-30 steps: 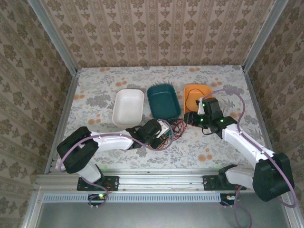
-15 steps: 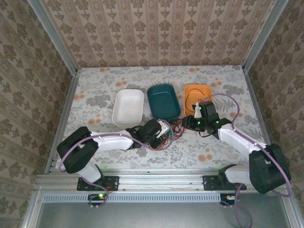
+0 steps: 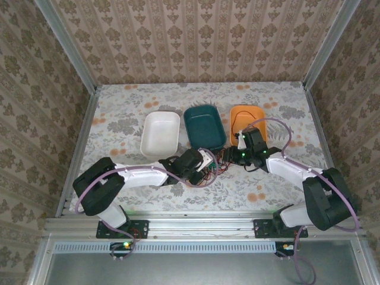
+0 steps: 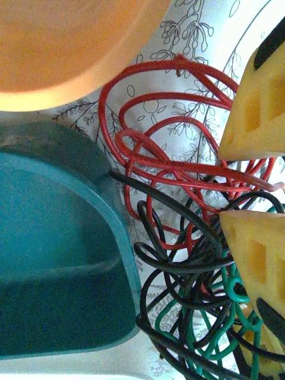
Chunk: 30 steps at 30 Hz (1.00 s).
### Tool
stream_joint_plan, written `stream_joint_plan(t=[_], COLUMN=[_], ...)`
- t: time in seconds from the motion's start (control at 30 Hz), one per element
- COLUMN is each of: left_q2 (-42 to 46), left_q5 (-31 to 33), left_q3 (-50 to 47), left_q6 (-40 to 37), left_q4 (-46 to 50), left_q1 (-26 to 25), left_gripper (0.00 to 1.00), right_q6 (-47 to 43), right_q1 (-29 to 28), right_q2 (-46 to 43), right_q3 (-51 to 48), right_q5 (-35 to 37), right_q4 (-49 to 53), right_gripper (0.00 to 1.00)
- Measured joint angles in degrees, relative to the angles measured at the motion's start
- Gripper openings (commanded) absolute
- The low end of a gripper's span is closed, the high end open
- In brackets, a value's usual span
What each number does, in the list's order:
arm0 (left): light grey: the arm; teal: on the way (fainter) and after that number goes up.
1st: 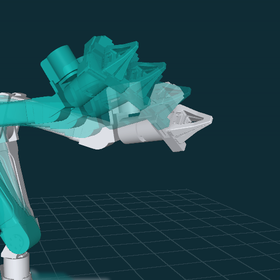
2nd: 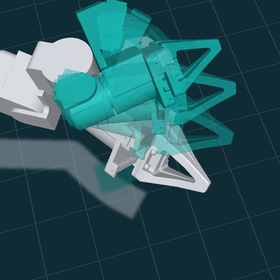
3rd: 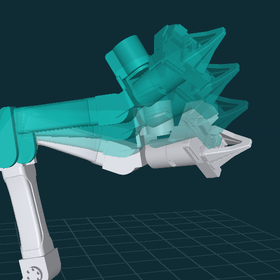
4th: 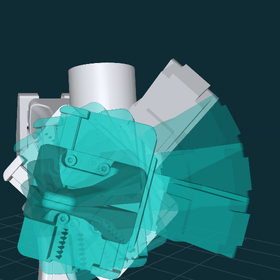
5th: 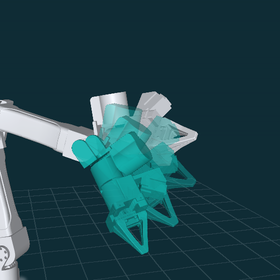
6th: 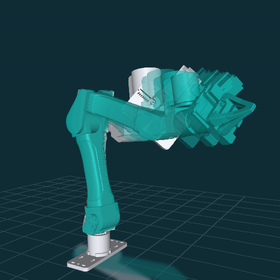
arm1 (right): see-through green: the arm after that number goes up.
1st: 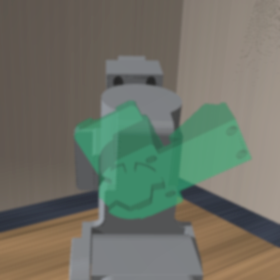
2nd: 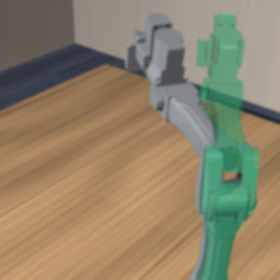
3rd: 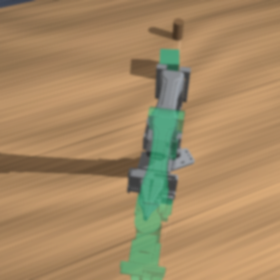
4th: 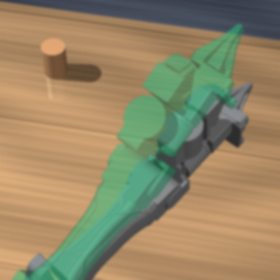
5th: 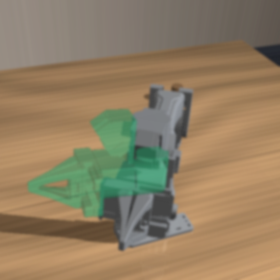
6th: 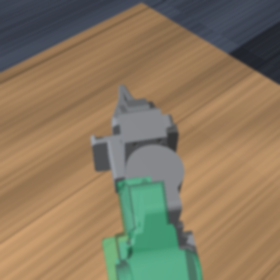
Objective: Untangle the cables
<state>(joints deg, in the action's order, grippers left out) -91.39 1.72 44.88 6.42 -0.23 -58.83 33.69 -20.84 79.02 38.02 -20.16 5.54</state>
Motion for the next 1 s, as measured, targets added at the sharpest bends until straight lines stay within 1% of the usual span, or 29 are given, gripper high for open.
stream_joint_plan(t=[0.13, 0.2, 0.3, 0.43, 0.8, 1.0], left_q2=[-0.02, -0.02, -0.02, -0.17, -2.45, -2.51], left_q5=[0.02, 0.02, 0.04, 0.07, 0.33, 0.7], left_q3=[0.24, 0.26, 0.31, 0.46, 0.76, 0.87], left_q6=[-0.2, -0.22, -0.48, -0.74, -0.85, -0.83], left_q4=[0.11, 0.24, 0.26, 0.26, 0.59, 0.66], left_q1=[-0.02, -0.02, -0.02, -0.02, 0.0, -0.02], left_gripper=[0.0, 0.0, 0.0, 0.0, 0.0, 0.0], right_q6=[0.94, 1.4, 1.75, 1.75, -0.13, -3.37], right_q1=[-0.35, -0.44, -0.44, -0.44, -0.44, -0.02], right_q2=[1.51, 1.49, 0.26, -4.81, -27.08, -35.67], right_q3=[0.0, 0.0, 0.0, 0.0, 0.48, 4.15], right_q5=[0.55, 1.88, 5.27, 10.4, 26.51, 36.33], right_q4=[-1.05, -1.07, -0.11, 1.99, 9.53, 11.96], right_gripper=[0.06, 0.01, 0.0, 0.0, 0.0, 0.0])
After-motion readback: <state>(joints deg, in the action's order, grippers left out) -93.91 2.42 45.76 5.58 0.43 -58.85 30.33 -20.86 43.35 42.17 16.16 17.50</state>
